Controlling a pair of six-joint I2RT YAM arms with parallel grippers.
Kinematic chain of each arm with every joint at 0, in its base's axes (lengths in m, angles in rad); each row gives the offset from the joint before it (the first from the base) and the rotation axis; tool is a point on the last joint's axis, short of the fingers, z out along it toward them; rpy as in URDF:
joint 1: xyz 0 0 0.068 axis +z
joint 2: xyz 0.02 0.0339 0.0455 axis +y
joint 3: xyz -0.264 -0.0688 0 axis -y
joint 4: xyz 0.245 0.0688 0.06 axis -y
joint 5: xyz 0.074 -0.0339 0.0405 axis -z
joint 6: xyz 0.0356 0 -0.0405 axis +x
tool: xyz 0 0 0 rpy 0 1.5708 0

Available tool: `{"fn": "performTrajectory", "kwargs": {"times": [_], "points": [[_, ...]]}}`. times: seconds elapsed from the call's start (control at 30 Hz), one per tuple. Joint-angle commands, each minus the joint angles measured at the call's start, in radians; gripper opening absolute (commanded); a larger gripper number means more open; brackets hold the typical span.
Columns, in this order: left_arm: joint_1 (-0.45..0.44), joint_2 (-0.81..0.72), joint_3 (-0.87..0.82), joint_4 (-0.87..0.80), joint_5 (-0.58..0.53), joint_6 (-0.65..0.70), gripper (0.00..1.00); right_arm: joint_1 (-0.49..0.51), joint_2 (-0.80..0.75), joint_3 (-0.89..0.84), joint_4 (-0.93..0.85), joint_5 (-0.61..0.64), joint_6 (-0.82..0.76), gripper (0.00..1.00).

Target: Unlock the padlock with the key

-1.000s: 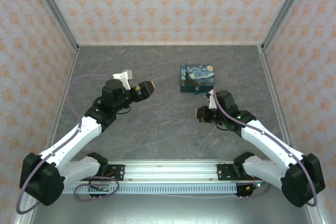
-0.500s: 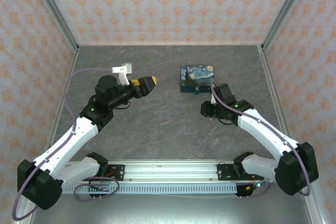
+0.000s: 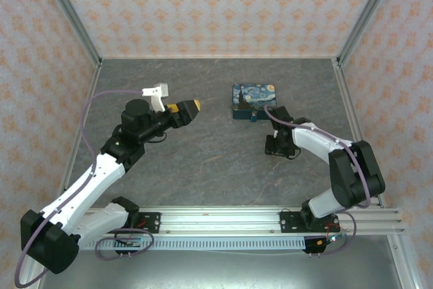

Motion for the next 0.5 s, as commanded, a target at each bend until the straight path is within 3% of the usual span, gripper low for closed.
{"fn": "performTrajectory", "kwargs": {"times": [0.0,0.37,0.47], "points": [[-0.007,-0.015,-0.009,-0.018,-0.022,0.028,0.93,-0.002,0.025,0.035,-0.012,0.020,-0.023,0.36],[-0.007,-0.004,-0.004,-0.020,-0.028,0.030,0.93,-0.004,0.078,0.055,-0.022,-0.010,-0.025,0.29],[-0.007,-0.005,-0.003,-0.022,-0.029,0.031,0.93,-0.003,0.096,0.060,-0.025,-0.020,-0.024,0.23]]}}
